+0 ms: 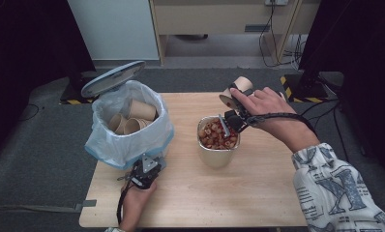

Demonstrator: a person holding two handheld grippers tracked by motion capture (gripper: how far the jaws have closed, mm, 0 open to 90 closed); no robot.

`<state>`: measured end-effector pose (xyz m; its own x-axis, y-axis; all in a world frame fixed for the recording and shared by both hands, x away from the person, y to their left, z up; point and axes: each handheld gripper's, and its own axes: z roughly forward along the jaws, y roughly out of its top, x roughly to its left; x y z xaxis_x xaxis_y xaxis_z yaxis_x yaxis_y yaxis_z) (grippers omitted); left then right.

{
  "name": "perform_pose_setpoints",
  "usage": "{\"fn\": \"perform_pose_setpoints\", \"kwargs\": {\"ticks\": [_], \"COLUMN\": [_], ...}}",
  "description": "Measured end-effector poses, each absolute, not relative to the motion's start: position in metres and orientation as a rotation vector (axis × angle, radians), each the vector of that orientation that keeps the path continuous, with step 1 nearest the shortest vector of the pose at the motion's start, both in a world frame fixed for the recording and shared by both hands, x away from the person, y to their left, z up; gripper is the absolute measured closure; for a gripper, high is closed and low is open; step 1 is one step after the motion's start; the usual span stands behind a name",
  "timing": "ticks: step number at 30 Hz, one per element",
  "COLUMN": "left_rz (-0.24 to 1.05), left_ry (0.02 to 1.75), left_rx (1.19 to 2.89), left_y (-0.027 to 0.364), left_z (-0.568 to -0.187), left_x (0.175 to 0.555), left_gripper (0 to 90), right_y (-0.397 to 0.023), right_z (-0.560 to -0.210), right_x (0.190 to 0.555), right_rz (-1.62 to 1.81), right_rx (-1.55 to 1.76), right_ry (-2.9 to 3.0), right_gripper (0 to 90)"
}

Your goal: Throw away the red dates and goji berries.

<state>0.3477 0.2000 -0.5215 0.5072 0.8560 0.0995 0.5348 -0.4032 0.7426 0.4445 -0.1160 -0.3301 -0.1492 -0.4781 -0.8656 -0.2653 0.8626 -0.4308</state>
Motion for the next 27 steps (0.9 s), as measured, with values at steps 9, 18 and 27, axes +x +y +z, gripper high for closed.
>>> {"fn": "perform_pose_setpoints", "kwargs": {"ticks": [9, 18, 27], "left_rz": [0.628, 0.629, 0.627], "left_ry": [1.131, 1.132, 1.132], "left_rx": [2.091, 2.090, 2.089], "left_y": [0.201, 0.200, 0.200], "left_z": [-0.522, -0.522, -0.522], "left_x": [0.348, 0.348, 0.348], "left_gripper": [89.0, 89.0, 89.0], "right_y": [-0.107, -0.124, -0.146], "right_z": [-0.361, -0.344, -0.344], "right_x": [0.443, 0.446, 0.453], "right_rz": [-0.270, 0.013, 0.237], "right_rx": [-0.681, -0.427, -0.233], "right_ry": [1.792, 1.913, 2.014], "right_gripper": [37.2, 36.9, 36.7]}}
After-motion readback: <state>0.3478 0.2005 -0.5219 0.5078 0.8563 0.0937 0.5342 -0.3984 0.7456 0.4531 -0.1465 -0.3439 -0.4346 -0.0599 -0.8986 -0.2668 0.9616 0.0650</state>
